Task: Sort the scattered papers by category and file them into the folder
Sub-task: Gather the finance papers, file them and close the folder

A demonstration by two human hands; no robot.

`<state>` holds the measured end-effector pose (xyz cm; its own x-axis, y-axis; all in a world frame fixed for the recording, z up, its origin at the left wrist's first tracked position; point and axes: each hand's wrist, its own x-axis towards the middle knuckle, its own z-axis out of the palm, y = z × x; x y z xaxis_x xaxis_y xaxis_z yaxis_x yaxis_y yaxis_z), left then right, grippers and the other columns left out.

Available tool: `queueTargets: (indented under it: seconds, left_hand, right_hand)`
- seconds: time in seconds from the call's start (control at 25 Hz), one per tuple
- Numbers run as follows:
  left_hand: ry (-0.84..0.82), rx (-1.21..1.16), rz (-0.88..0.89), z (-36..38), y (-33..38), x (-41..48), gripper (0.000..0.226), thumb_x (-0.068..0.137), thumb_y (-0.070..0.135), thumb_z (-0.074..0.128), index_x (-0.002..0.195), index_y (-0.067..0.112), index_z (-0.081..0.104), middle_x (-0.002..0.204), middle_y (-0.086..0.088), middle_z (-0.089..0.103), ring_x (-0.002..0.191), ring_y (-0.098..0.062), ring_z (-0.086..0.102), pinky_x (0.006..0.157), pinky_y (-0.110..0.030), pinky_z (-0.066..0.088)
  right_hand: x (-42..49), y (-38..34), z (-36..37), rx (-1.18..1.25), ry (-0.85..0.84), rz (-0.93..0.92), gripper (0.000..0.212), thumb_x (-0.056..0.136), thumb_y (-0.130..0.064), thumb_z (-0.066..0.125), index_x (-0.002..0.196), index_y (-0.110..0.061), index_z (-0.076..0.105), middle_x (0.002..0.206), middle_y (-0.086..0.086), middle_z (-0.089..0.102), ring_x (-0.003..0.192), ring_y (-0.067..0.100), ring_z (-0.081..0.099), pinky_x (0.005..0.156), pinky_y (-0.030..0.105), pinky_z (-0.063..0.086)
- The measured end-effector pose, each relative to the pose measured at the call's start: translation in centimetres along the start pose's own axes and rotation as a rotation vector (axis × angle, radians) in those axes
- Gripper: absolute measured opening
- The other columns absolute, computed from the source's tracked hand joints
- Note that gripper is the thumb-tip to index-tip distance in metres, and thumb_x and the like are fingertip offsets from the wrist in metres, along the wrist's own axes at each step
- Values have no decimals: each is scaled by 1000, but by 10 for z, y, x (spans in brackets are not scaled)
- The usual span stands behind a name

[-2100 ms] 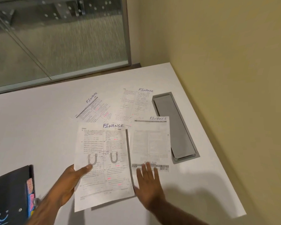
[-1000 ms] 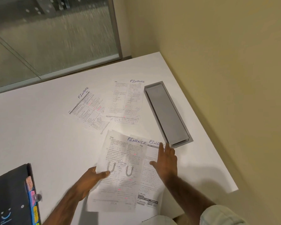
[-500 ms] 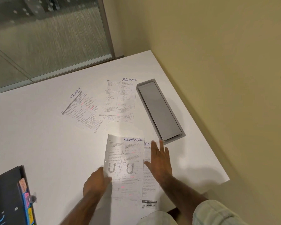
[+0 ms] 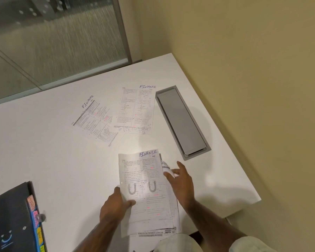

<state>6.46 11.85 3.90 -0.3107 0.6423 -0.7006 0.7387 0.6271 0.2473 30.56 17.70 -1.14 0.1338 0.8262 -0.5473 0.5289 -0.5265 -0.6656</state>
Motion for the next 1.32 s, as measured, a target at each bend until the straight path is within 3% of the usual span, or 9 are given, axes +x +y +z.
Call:
queueTargets:
  seconds: [0.12,0.2,0.32,0.44,0.6,0.72,0.92,1.16,1.32]
  left_hand:
    - [-36,-48,24,2,-5,2,58,83,40,75,128,20,44,119,2,67,92,-20,61,76,-34,47]
    - [-85,-60,72,1,-8,4,57,81,36,72,131,25,46,124,6,67,102,-19,64,83,-35,50]
    - [-205,-85,192,-3,-7,3,48,75,38,66,122,36,54,121,18,65,108,-13,61,88,-32,48]
    - [-152,-293,262,-14,-8,3,36,77,36,80,107,45,62,105,34,69,108,-7,67,91,-29,52]
    - [-69,-868,225,-60,11,-10,33,86,18,78,119,18,72,112,2,78,107,-23,73,94,-42,58]
    - [-56,-989,314,-105,27,-25,30,90,13,71,120,15,71,112,-1,78,104,-19,74,92,-36,55]
    - [24,-967,356,-133,29,-29,22,92,16,71,114,16,73,107,-2,79,101,-23,75,90,-35,55]
    - [77,-936,364,-117,29,-30,22,89,16,76,99,35,77,104,6,79,97,-10,74,92,-34,55]
    - [129,-956,384,-108,33,-31,20,93,18,73,110,28,74,106,9,79,97,-11,75,90,-37,59]
  right_hand:
    - [-11,21,3,277,-84,168,70,73,-74,68,123,-27,55,97,-9,78,83,11,77,78,46,64]
    - [-19,25,2,249,-203,154,48,75,-60,74,109,-28,61,100,-6,79,83,13,78,76,47,65]
    - [-15,7,6,175,-325,105,28,80,-31,70,109,-30,69,110,-10,78,89,11,77,80,43,65]
    - [-6,-28,2,217,-376,75,39,77,-32,68,116,-32,70,111,-10,77,92,13,77,82,44,64]
    - [-11,-81,-28,447,-442,-49,46,82,-23,73,128,-24,67,119,-4,76,108,22,73,95,47,58]
    - [-21,-114,-51,554,-323,-81,32,81,-14,80,112,-18,74,110,3,79,104,25,74,93,45,59]
    - [-33,-146,-66,478,-131,-288,21,87,-2,76,83,-24,78,83,-11,79,82,2,72,78,17,52]
    - [-35,-149,-59,561,-121,-216,24,88,-1,74,84,-23,68,73,-17,75,77,0,73,63,7,52]
    - [-35,-149,-52,531,-166,-255,25,89,-6,75,95,-29,71,93,-14,78,92,4,74,77,19,58]
